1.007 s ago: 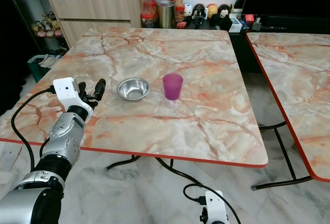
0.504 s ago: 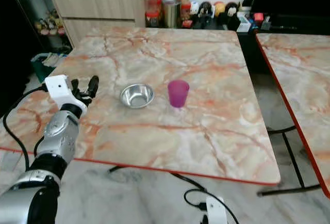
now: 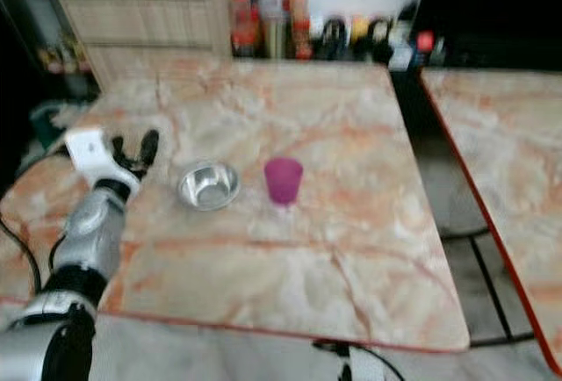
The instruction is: Setting the table
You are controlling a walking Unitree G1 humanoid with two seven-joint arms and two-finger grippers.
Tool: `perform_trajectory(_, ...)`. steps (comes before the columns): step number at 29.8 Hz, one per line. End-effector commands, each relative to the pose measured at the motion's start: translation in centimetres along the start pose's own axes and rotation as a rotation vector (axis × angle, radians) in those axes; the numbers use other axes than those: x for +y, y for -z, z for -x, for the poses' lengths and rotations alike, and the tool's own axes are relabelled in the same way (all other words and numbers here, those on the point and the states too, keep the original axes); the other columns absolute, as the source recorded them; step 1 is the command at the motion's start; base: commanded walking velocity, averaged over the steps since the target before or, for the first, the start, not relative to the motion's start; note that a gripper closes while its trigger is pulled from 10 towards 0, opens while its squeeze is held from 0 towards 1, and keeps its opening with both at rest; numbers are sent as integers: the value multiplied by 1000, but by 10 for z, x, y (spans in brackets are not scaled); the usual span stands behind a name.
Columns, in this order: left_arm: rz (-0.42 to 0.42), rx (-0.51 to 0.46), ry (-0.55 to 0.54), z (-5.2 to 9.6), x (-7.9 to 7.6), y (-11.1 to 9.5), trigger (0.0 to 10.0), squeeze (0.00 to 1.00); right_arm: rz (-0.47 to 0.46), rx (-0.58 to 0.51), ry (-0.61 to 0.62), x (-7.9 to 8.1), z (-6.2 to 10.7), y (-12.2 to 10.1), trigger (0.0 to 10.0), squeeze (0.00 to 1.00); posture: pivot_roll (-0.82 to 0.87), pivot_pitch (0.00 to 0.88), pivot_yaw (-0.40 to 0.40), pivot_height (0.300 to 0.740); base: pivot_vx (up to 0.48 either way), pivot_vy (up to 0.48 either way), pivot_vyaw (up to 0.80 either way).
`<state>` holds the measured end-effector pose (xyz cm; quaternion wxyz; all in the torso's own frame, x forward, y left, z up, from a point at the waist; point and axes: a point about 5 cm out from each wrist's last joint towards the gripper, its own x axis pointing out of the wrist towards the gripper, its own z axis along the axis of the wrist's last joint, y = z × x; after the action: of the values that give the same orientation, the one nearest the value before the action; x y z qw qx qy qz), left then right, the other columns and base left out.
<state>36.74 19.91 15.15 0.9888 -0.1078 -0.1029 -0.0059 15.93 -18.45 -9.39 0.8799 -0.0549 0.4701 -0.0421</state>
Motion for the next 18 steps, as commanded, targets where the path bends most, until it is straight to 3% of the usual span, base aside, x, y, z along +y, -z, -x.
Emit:
perform_trajectory(1, 11, 6, 34, -2, -7, 0, 10000, 0, -3, 9, 13, -4, 1, 4, 10000, 0, 43, 0, 30, 740, 0, 0, 0)
perform_trajectory(5, 40, 66, 51, -1, -7, 6, 10000, 0, 6, 15, 5, -2, 1, 5, 10000, 0, 44, 0, 33, 740, 0, 0, 0)
perform_trajectory(6, 36, 104, 54, -1, -7, 10, 10000, 0, 6, 16, 5, -2, 1, 6, 10000, 0, 44, 0, 36, 740, 0, 0, 0)
perform_trajectory(7, 1, 207, 77, 1, -9, 21, 10000, 0, 8, 16, 4, -1, 1, 6, 10000, 0, 45, 0, 37, 740, 0, 0, 0)
perform_trajectory(8, 1, 207, 77, 1, -9, 21, 10000, 0, 8, 16, 4, -1, 1, 6, 10000, 0, 45, 0, 37, 740, 0, 0, 0)
perform_trajectory(9, -1, 270, 108, 2, -13, 28, 10000, 0, 9, 16, 3, -1, 1, 6, 10000, 0, 45, 0, 38, 740, 0, 0, 0)
perform_trajectory(18, 101, 363, 117, -3, -27, 34, 10000, 0, 7, 13, 2, 1, 1, 6, 10000, 0, 37, 0, 48, 740, 0, 0, 0)
